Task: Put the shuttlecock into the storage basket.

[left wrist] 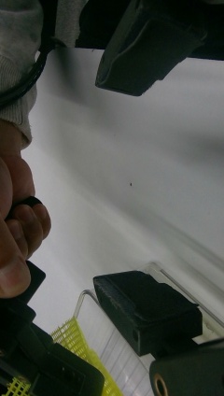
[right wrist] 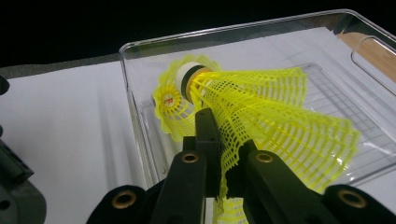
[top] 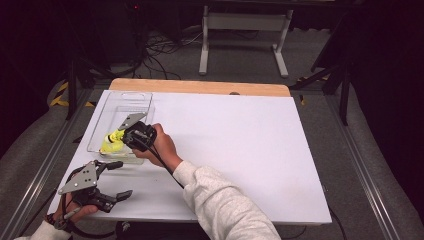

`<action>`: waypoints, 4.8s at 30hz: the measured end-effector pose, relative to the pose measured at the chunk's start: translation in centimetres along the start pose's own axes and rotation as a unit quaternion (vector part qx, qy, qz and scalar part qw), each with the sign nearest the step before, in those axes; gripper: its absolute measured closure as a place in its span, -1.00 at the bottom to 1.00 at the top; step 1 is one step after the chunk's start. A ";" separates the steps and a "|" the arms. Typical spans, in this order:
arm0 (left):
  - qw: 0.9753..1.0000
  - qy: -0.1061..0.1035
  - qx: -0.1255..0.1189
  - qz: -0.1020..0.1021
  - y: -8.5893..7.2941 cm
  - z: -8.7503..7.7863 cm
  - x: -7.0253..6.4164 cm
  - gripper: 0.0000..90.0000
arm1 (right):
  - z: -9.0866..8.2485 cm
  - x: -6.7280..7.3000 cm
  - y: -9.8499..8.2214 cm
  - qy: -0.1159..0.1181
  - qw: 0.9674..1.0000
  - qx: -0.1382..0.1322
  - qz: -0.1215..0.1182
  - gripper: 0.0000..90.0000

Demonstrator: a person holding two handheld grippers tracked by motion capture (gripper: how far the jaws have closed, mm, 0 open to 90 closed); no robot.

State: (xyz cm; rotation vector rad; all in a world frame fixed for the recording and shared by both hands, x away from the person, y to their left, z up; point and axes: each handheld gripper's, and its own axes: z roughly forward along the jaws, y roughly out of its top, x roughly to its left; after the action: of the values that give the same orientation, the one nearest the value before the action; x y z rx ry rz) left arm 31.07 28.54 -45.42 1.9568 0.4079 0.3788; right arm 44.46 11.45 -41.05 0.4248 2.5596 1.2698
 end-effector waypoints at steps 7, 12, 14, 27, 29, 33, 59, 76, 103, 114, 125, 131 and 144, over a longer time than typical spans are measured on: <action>1.000 -0.002 0.001 -0.001 0.0 0.0 0.0 -0.83 | 1.4 0.0 0.0 0.007 1.000 0.030 -0.001 0.95; 1.000 -0.002 0.001 -0.001 -0.1 0.0 0.0 -0.83 | 2.2 -0.5 -0.2 0.021 0.999 0.045 0.008 0.93; 1.000 -0.003 0.002 -0.001 -0.1 0.0 0.0 -0.83 | 2.4 -0.5 -0.1 0.027 0.998 0.053 0.003 0.93; 1.000 -0.004 0.004 0.001 -0.1 0.0 -0.1 -0.83 | 3.4 -0.9 0.3 0.053 0.995 0.079 0.008 0.68; 1.000 -0.004 0.004 -0.001 -0.1 0.0 -0.1 -0.83 | 3.4 -1.0 0.3 0.054 0.995 0.081 0.011 0.59; 1.000 -0.003 0.005 0.000 -0.1 0.0 0.0 -0.83 | 3.5 -0.8 0.2 0.045 0.994 0.095 0.017 0.27; 1.000 0.001 0.006 0.004 0.0 0.0 -0.1 -0.83 | -5.0 -0.5 -1.8 -0.007 1.000 0.011 0.003 -0.22; 1.000 0.009 0.010 0.004 0.0 0.1 0.1 -0.83 | -9.6 -1.3 -4.5 -0.071 0.997 -0.013 -0.013 -0.38; 1.000 0.010 0.015 0.011 0.1 0.1 0.0 -0.83 | -14.4 -2.0 -8.0 -0.146 0.989 -0.011 -0.036 -0.56; 1.000 0.010 0.015 0.010 0.1 0.2 0.0 -0.83 | -16.5 -2.2 -9.5 -0.169 0.985 -0.011 -0.032 -0.62; 1.000 0.010 0.015 0.011 0.1 0.1 0.0 -0.83 | -18.2 -2.2 -10.6 -0.187 0.982 -0.009 -0.037 -0.64; 1.000 0.011 0.015 0.012 0.1 0.1 0.0 -0.83 | -19.0 -2.2 -11.2 -0.193 0.980 -0.005 -0.042 -0.65; 1.000 0.012 0.014 0.012 0.1 0.1 0.0 -0.83 | -20.1 -1.9 -12.1 -0.203 0.978 -0.003 -0.051 -0.66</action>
State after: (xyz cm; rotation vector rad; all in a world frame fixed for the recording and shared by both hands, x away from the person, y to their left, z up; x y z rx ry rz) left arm 31.11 28.41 -45.36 1.9878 0.4070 0.4143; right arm 37.45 -10.88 -38.77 0.4867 2.2028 1.0306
